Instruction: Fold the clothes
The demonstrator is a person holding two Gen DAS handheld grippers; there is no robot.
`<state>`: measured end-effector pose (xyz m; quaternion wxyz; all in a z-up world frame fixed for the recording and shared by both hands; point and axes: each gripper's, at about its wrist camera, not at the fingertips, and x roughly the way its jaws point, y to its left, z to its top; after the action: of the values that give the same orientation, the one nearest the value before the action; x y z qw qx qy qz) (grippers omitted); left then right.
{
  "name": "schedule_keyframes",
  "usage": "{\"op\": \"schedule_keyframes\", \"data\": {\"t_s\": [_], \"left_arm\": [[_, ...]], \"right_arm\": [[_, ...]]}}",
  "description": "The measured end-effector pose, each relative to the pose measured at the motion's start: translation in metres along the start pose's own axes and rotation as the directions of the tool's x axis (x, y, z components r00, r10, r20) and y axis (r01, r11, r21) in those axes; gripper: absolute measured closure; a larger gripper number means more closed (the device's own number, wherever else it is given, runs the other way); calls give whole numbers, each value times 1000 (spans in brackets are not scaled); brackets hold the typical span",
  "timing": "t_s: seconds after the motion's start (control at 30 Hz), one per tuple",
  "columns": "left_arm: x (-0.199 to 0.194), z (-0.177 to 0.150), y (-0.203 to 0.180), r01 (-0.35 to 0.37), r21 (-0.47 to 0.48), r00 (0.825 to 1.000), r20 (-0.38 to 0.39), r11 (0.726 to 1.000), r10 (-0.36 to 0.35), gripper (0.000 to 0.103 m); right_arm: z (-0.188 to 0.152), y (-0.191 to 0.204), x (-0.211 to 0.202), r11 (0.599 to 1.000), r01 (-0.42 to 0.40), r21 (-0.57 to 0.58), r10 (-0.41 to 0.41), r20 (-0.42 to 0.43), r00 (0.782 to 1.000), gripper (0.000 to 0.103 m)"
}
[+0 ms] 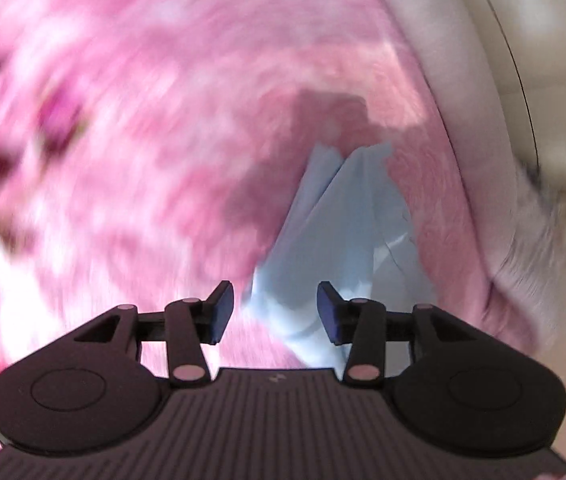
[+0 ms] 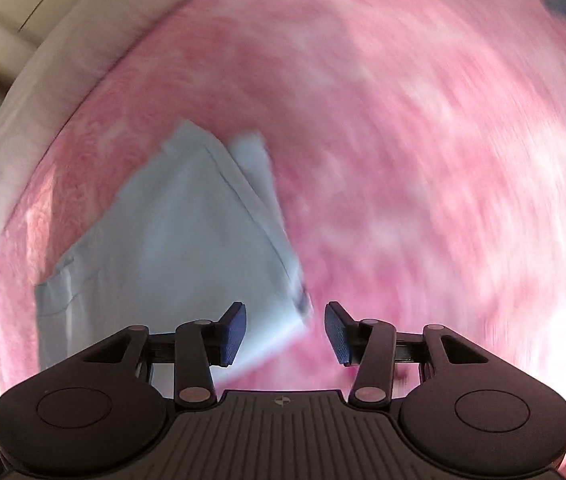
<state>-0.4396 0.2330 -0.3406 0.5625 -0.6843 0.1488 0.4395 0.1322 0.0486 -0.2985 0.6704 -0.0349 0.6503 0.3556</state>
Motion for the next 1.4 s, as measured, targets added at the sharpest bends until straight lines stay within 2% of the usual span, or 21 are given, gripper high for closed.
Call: {"op": "schedule_keyframes", "data": {"t_s": [0.13, 0.27, 0.3, 0.33, 0.37, 0.4, 0.47, 0.57, 0.67, 0.73, 0.8, 0.83, 0.93, 1.03, 1.07, 1.1, 1.13, 1.23, 1.3, 1.37, 1.4], "left_arm": [[13, -7, 10, 46, -130, 999, 31, 990, -42, 61], [31, -6, 14, 52, -169, 997, 73, 984, -40, 65], [33, -5, 16, 50, -160, 996, 81, 986, -38, 76], [34, -4, 16, 46, -145, 996, 86, 988, -34, 92], [35, -3, 14, 38, -114, 996, 90, 993, -28, 92], [33, -1, 9, 32, -58, 995, 99, 998, -26, 94], [23, 3, -8, 27, 85, 992, 120, 996, -37, 95], [9, 10, -31, 22, 286, 990, 130, 958, -62, 95], [18, 12, -30, -37, 394, 996, 90, 918, 2, 95], [32, 7, -24, -94, 459, 995, 69, 883, 71, 94], [38, 3, -17, -118, 481, 993, 62, 868, 100, 93], [41, 1, -13, -130, 492, 992, 59, 861, 115, 92], [35, -1, -12, -140, 502, 990, 53, 853, 131, 87], [20, -1, -16, -154, 503, 988, 56, 850, 146, 84], [14, 1, -18, -148, 495, 989, 58, 856, 138, 82], [9, 3, -20, -140, 486, 990, 61, 863, 126, 76], [5, 5, -21, -132, 477, 991, 66, 869, 115, 69], [8, 9, -29, -124, 478, 992, 75, 870, 100, 62], [19, 10, -33, -132, 489, 991, 68, 862, 114, 63], [32, 10, -36, -134, 512, 991, 55, 848, 124, 77], [38, 9, -38, -140, 540, 990, 54, 830, 132, 103]], "right_arm": [[-14, -21, 4, 977, -93, 194, 92, 13, 996, 55], [-9, -23, 17, 963, -122, 242, 110, 63, 992, 55], [-9, -26, 21, 958, -123, 258, 109, 68, 992, 55], [-9, -28, 25, 953, -125, 274, 110, 72, 991, 56], [-8, -28, 26, 956, -117, 270, 100, 76, 992, 82], [-7, -27, 27, 958, -109, 265, 91, 79, 993, 91], [-5, -24, 18, 972, -87, 217, 68, 90, 994, 94], [2, -18, -4, 984, -85, 155, 62, 148, 987, 95], [11, -19, -10, 984, -103, 145, 80, 154, 985, 95], [10, -22, 5, 991, -43, 130, 29, 108, 994, 95], [5, -31, 24, 991, 20, 131, -29, 65, 997, 95], [0, -38, 29, 988, 22, 154, -32, 60, 998, 95], [-4, -40, 27, 989, 0, 147, -6, 47, 999, 93], [0, -28, 15, 999, 54, 0, -54, 29, 998, 81], [2, -22, 8, 995, 86, -60, -84, 37, 996, 74], [4, -18, 3, 990, 105, -99, -100, 54, 994, 70], [3, -14, -4, 984, 118, -136, -107, 85, 991, 69], [2, -6, -15, 967, 133, -216, -102, 146, 984, 64], [3, -3, -12, 958, 129, -256, -90, 159, 983, 62], [4, 1, 0, 947, 127, -295, -83, 159, 984, 62], [4, 2, 5, 939, 126, -319, -76, 166, 983, 65]]}}
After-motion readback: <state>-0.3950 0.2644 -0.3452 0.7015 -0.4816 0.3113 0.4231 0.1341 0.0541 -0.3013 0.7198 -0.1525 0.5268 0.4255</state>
